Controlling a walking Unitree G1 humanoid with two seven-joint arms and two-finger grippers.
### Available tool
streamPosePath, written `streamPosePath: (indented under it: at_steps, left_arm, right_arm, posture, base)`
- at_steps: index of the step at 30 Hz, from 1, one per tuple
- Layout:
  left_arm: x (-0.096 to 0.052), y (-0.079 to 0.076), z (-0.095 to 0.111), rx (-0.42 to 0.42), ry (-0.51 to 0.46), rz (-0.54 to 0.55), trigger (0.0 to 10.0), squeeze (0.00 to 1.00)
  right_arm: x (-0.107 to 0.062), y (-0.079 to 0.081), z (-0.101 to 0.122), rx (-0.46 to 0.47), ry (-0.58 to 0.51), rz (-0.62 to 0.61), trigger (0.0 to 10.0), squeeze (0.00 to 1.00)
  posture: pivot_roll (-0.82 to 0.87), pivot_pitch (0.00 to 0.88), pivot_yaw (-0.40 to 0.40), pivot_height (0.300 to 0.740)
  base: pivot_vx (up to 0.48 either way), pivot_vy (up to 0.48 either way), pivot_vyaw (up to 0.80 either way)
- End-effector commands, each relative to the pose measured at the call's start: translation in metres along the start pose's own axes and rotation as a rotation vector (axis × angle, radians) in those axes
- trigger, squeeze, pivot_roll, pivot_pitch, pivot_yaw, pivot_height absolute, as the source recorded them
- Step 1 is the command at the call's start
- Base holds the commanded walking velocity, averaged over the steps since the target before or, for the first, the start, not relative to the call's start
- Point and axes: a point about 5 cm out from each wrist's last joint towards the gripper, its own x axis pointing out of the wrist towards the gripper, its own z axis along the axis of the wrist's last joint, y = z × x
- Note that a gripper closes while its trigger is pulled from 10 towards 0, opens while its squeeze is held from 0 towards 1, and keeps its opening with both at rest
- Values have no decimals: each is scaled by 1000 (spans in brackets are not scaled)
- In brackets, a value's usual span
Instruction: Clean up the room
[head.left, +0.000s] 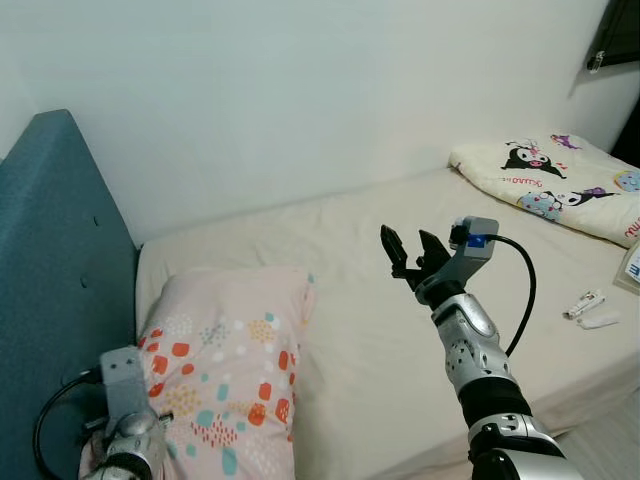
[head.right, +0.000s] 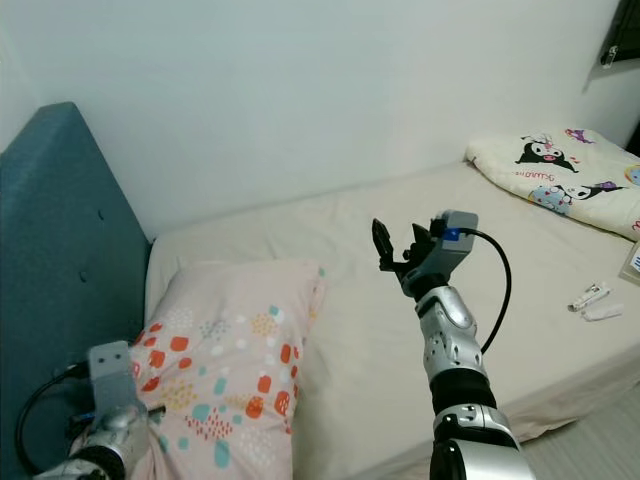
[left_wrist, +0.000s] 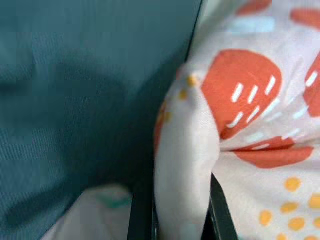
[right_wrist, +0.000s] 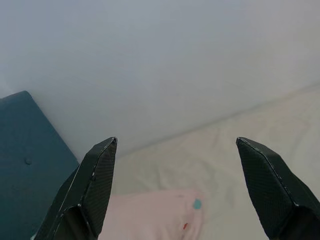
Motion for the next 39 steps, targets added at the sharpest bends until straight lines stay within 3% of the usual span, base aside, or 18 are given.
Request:
streamPosePath:
  at_steps: [1, 3, 8, 10, 13, 15, 16, 22, 28, 39]
  left_arm:
    - [5, -3, 72, -78, -273, 11, 10000, 0]
    - [2, -6, 107, -155, -376, 23, 10000, 0]
    - [2, 1, 120, -223, -397, 61, 10000, 0]
    - [4, 9, 107, -257, -358, 97, 10000, 0]
    - [7, 27, 66, -298, -237, 178, 10000, 0]
    - [7, 27, 66, -298, -237, 178, 10000, 0]
    - [5, 31, 46, -310, -170, 203, 10000, 0]
    - [1, 31, 25, -309, -100, 202, 10000, 0]
    - [-5, 20, -12, -300, 98, 121, 10000, 0]
    - [-8, 14, -17, -303, 178, 126, 10000, 0]
  right_arm:
    - [4, 6, 0, 14, 4, 24, 10000, 0]
    - [6, 8, 1, 19, -1, 29, 10000, 0]
    - [7, 9, 1, 22, -2, 34, 10000, 0]
    - [7, 11, 0, 27, -2, 43, 10000, 0]
    - [7, 13, -2, 28, 7, 54, 10000, 0]
    - [7, 13, -2, 28, 7, 54, 10000, 0]
    - [7, 14, -2, 29, 9, 57, 10000, 0]
    - [8, 14, -3, 30, 15, 64, 10000, 0]
    - [10, 16, -3, 27, 24, 79, 10000, 0]
    - [12, 18, -2, 22, 24, 92, 10000, 0]
  posture:
    - [-187, 0, 8, 740]
    - [-181, 0, 8, 740]
    - [-175, 0, 9, 740]
    - [-168, 0, 10, 740]
    - [-160, 0, 11, 740]
    - [-160, 0, 11, 740]
    - [-157, 0, 11, 740]
    - [-150, 0, 7, 740]
    - [-150, 0, 8, 740]
    - [-155, 0, 11, 740]
  base:
    - [0, 0, 0]
    - [0, 0, 0]
    - [0, 0, 0]
    - [0, 0, 0]
    - [0, 0, 0]
    - [0, 0, 0]
    - [0, 0, 0]
    - [0, 0, 0]
    - [0, 0, 0]
    - [0, 0, 0]
